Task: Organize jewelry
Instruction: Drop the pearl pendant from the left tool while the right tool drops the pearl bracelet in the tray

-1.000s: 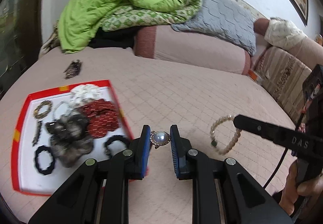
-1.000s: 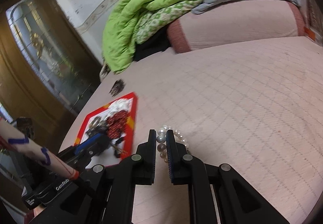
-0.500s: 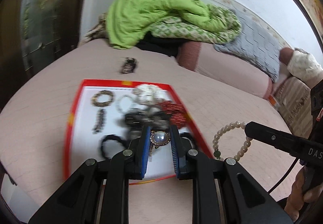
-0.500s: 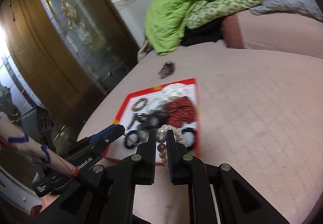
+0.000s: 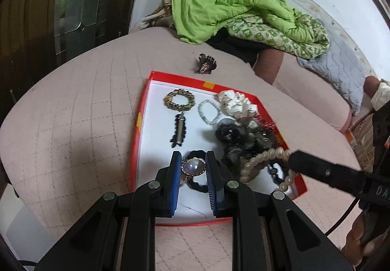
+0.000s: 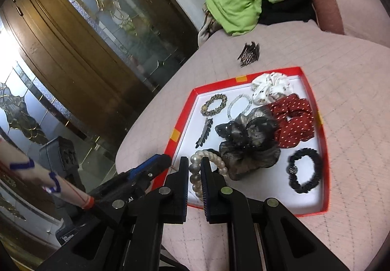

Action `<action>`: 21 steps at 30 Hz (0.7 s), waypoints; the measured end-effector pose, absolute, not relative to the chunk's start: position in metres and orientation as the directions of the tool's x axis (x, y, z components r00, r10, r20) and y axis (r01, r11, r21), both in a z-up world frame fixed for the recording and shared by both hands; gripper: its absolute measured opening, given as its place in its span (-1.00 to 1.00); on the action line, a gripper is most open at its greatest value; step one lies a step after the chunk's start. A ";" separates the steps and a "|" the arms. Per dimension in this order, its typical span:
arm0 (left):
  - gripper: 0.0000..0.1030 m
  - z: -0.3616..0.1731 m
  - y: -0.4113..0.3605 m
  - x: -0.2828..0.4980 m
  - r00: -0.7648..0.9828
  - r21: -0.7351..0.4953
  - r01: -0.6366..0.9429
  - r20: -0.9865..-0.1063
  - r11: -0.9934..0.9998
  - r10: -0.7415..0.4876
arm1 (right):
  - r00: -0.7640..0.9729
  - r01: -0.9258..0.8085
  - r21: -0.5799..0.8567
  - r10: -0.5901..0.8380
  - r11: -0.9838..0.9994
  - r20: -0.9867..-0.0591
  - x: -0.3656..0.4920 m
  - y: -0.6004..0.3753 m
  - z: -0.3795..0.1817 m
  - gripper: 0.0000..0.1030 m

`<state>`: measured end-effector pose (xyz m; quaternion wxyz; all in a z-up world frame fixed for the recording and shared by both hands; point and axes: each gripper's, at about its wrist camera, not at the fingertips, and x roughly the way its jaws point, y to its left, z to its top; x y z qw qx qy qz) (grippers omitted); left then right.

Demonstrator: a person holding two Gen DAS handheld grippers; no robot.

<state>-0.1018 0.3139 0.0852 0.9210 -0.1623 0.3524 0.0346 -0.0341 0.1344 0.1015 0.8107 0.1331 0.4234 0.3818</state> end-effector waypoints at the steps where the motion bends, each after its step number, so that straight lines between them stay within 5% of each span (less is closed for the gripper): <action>1: -0.63 0.083 0.314 -0.099 0.738 -0.261 -0.186 -0.674 0.947 -0.040 | 0.344 -0.504 0.540 0.730 0.674 -0.591 -0.034 0.135 0.098 -0.79; 21: -0.63 0.049 0.299 -0.093 0.665 -0.179 -0.132 -0.746 0.975 -0.047 | 0.418 -0.465 0.372 0.570 0.803 -0.708 -0.024 0.105 0.059 -0.78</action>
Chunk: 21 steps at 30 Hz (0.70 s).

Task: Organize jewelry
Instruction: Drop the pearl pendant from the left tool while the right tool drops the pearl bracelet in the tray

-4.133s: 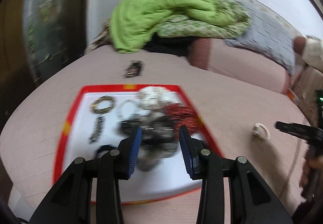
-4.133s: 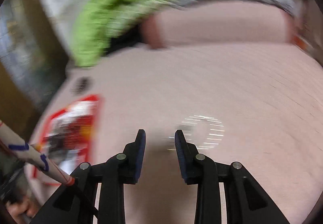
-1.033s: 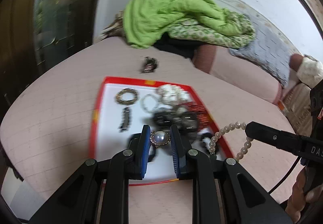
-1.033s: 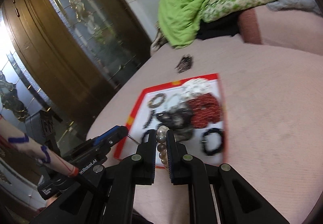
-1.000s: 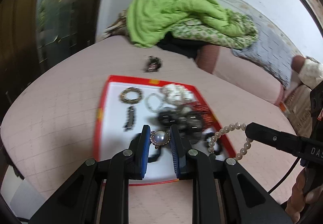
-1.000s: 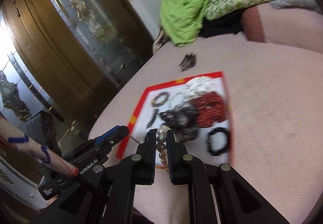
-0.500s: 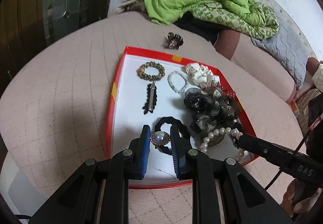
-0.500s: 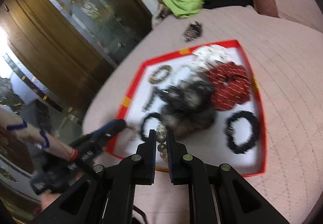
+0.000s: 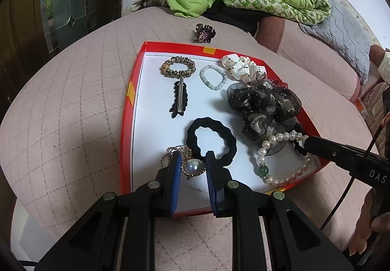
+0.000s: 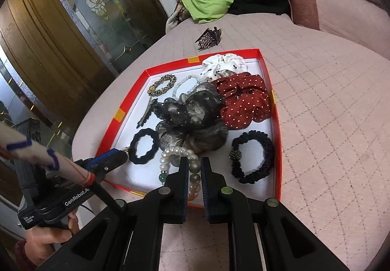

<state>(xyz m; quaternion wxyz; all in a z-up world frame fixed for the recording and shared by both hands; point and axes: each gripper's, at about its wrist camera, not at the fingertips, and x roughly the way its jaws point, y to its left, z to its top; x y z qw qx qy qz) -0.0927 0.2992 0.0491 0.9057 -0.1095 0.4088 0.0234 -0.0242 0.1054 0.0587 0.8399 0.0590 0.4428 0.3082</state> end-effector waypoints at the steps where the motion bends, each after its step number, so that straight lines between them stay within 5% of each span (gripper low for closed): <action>1: -0.63 0.049 0.299 -0.092 0.663 -0.178 -0.132 -0.747 0.975 -0.047 | 0.419 -0.465 0.369 0.568 0.804 -0.709 -0.024 0.106 0.058 -0.78; 9: -0.63 0.045 0.300 -0.092 0.657 -0.167 -0.136 -0.753 0.976 -0.037 | 0.418 -0.471 0.358 0.561 0.806 -0.714 -0.025 0.106 0.058 -0.77; 16: -0.62 0.052 0.293 -0.095 0.666 -0.143 -0.138 -0.746 0.980 -0.015 | 0.452 -0.478 0.336 0.555 0.812 -0.698 -0.034 0.100 0.071 -0.56; 21: -0.34 0.066 0.285 -0.103 0.688 -0.113 -0.140 -0.725 0.984 0.015 | 0.482 -0.480 0.330 0.559 0.813 -0.675 -0.044 0.090 0.082 -0.41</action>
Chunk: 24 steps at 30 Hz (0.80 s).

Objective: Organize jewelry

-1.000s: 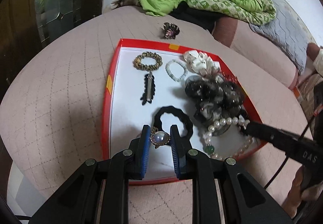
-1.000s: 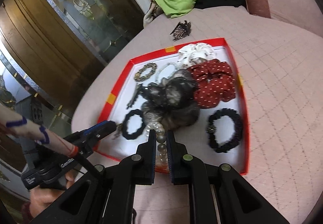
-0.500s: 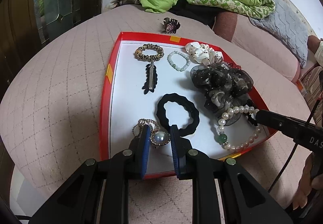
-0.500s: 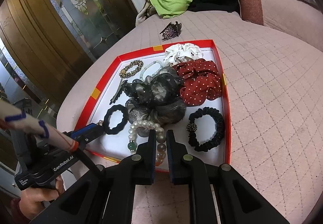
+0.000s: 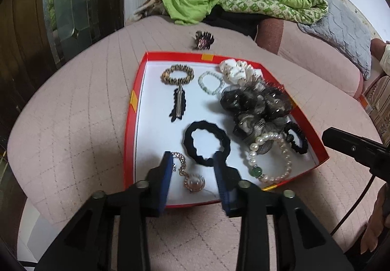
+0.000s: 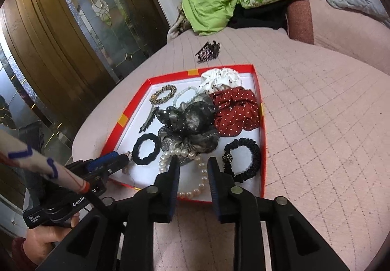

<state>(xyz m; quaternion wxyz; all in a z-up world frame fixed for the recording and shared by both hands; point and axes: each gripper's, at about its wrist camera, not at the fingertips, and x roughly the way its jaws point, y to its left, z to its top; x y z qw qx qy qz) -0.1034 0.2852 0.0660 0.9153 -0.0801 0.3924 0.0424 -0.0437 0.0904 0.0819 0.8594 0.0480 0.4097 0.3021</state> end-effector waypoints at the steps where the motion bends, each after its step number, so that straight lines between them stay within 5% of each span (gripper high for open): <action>1: -0.33 0.069 0.284 -0.105 0.693 -0.108 -0.140 -0.721 0.984 0.020 | 0.490 -0.481 0.325 0.557 0.814 -0.671 -0.046 0.088 0.084 -0.40; 5: -0.06 0.082 0.273 -0.113 0.713 -0.080 -0.148 -0.699 0.986 0.050 | 0.530 -0.489 0.293 0.546 0.822 -0.648 -0.057 0.080 0.094 -0.39; 10: -0.02 0.096 0.262 -0.122 0.733 -0.052 -0.147 -0.676 0.988 0.074 | 0.565 -0.496 0.261 0.536 0.828 -0.627 -0.071 0.071 0.102 -0.09; 16: 0.11 0.120 0.248 -0.133 0.764 -0.018 -0.160 -0.636 0.987 0.112 | 0.600 -0.503 0.232 0.530 0.832 -0.599 -0.087 0.057 0.111 -0.06; 24: 0.56 0.165 0.226 -0.153 0.829 -0.010 -0.207 -0.532 0.978 0.170 | 0.650 -0.467 0.233 0.510 0.853 -0.563 -0.100 0.026 0.118 0.11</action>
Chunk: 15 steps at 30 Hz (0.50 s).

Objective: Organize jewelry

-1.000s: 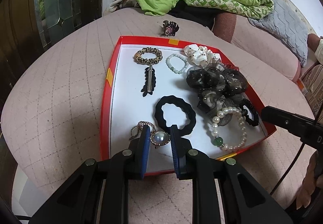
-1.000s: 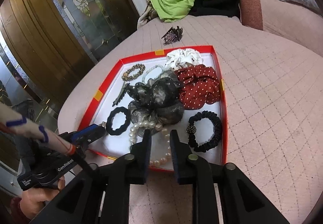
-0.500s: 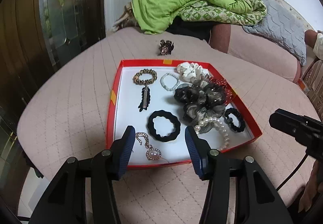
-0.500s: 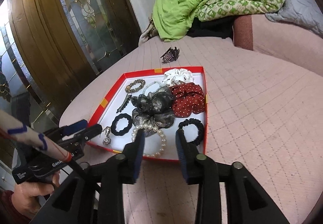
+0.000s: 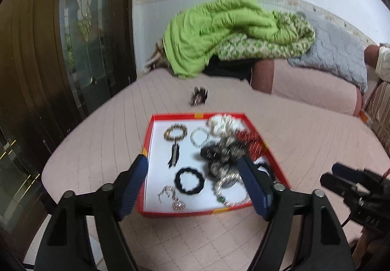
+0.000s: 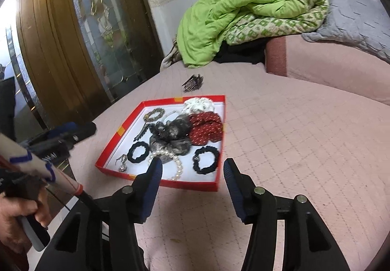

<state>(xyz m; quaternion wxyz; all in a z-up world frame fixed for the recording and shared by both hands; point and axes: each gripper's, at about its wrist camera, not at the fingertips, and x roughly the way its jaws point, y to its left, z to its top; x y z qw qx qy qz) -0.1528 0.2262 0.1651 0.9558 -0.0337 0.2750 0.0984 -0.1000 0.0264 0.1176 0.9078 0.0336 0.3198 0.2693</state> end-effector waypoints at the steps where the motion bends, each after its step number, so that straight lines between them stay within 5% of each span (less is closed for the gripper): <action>1: 0.71 0.170 0.222 -0.155 0.838 -0.006 -0.217 -0.515 0.976 0.183 | 0.659 -0.463 0.234 0.508 0.855 -0.555 -0.102 0.023 0.120 0.11; 4: 0.96 0.183 0.205 -0.166 0.866 0.011 -0.246 -0.447 0.969 0.224 | 0.703 -0.447 0.217 0.490 0.868 -0.515 -0.111 0.012 0.129 0.25; 7: 1.00 0.186 0.190 -0.175 0.872 0.024 -0.272 -0.415 0.962 0.257 | 0.742 -0.443 0.191 0.477 0.876 -0.470 -0.123 0.005 0.138 0.47; 15: 1.00 0.160 0.177 -0.178 0.799 0.087 -0.404 -0.452 0.911 0.397 | 0.788 -0.413 0.132 0.427 0.901 -0.444 -0.143 -0.008 0.141 0.62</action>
